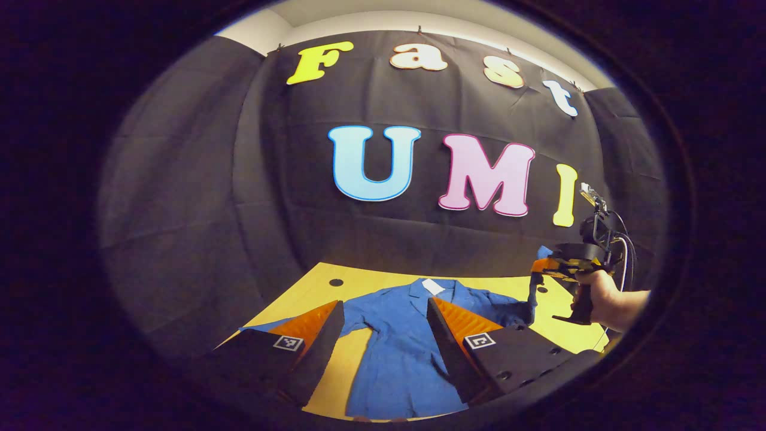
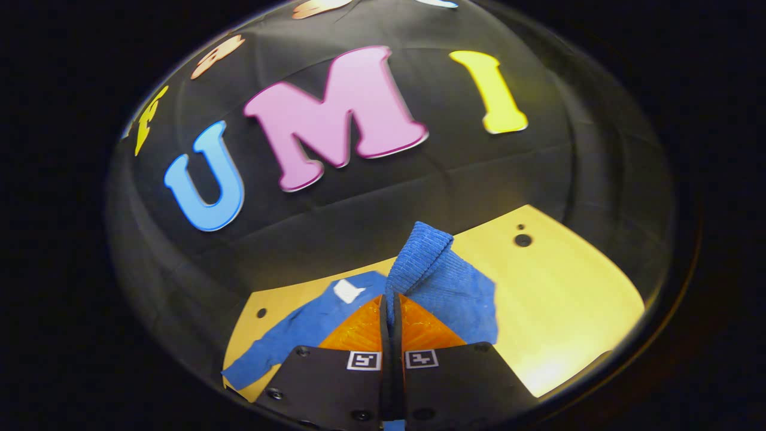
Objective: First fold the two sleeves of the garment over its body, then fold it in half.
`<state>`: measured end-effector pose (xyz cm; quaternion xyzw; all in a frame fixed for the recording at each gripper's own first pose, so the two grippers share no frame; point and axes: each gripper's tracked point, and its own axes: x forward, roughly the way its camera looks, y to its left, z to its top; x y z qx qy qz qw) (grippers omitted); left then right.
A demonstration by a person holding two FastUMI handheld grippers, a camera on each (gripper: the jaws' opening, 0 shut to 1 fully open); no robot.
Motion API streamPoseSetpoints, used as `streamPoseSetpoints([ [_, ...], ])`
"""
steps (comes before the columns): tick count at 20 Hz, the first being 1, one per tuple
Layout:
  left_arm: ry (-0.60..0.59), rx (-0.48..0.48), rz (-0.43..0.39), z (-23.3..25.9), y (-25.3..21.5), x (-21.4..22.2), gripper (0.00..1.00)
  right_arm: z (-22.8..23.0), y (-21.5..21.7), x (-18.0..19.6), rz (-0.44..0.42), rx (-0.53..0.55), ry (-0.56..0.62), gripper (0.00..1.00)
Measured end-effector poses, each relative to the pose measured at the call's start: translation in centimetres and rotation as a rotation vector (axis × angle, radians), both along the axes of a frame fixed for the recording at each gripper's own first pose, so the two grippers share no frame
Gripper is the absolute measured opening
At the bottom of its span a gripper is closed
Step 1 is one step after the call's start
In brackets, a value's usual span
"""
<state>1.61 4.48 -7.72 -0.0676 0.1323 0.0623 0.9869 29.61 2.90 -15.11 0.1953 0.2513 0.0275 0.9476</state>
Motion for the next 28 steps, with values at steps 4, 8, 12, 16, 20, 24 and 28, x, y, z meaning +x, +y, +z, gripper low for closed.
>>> streamPoseSetpoints([
  [4, 0.031, -0.013, 0.122, -2.3, 6.1, -1.4, 0.80, -3.5, 12.3, 1.9, 0.122, 0.003, 0.048, 0.00],
  [8, 0.080, -0.053, 0.222, -5.5, 10.4, -2.5, 0.80, -8.6, 20.7, 2.8, 0.158, 0.048, 0.138, 0.01],
  [12, 0.124, -0.050, 0.268, -8.4, 13.1, -3.0, 0.81, -11.9, 23.6, 3.1, 0.126, 0.115, 0.208, 0.32],
  [16, 0.129, -0.088, 0.306, -9.8, 15.5, -2.2, 0.81, -10.4, 21.2, 3.3, 0.110, -0.002, 0.128, 0.97],
  [20, 0.158, -0.087, 0.322, -12.3, 18.6, -0.9, 0.81, -4.5, 16.7, 1.1, 0.122, -0.124, -0.013, 0.98],
  [24, 0.270, -0.019, 0.272, -17.1, 21.9, 0.2, 0.83, 3.5, 11.4, -3.2, 0.147, -0.263, -0.203, 0.97],
  [28, 0.406, -0.009, 0.278, -22.2, 24.4, 2.5, 0.83, 10.8, 6.5, -9.3, 0.121, -0.418, -0.383, 0.97],
])
